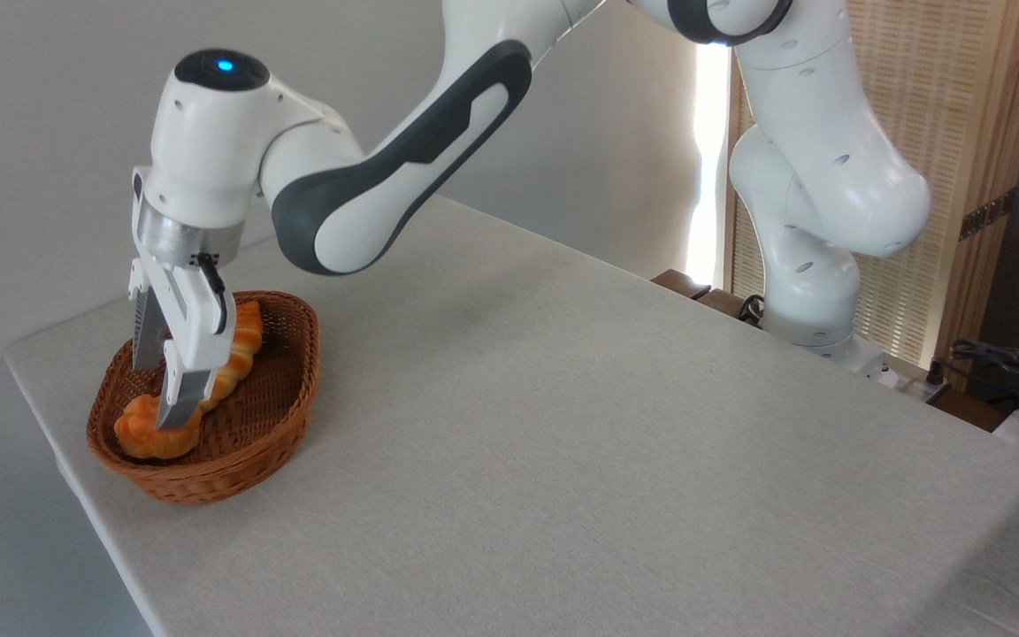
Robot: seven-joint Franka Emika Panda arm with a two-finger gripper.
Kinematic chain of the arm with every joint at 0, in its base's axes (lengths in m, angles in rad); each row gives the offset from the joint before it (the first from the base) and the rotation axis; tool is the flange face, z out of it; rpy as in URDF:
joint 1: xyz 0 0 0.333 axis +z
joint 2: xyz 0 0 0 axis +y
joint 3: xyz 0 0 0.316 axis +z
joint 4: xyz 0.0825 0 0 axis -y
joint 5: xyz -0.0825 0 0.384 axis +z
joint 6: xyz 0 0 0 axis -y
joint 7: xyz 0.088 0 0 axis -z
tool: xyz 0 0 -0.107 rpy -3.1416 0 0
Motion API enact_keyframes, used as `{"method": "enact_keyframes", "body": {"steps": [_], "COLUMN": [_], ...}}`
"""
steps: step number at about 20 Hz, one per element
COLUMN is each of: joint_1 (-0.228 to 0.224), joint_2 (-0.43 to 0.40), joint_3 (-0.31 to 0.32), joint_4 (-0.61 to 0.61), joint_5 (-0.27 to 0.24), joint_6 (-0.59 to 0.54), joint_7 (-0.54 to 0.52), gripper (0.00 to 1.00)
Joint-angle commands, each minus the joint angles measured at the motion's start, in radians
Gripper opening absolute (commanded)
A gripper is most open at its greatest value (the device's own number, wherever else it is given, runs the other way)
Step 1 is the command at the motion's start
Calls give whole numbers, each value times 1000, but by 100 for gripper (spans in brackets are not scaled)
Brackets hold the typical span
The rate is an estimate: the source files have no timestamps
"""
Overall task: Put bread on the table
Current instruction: 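Close the gripper on the round orange bun inside the basket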
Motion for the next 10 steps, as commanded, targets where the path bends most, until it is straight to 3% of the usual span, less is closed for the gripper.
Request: {"method": "enact_keyframes", "body": {"steps": [1, 3, 5, 6, 10], "joint_1": [0, 0, 0, 0, 0], "joint_2": [23, 26, 36, 43, 50], "joint_3": [2, 2, 0, 0, -15], "joint_4": [9, 11, 9, 11, 11], "joint_5": [101, 148, 159, 161, 161], "joint_6": [18, 18, 18, 18, 18], "joint_7": [0, 0, 0, 0, 0], "gripper": [100, 100, 99, 92, 38]}}
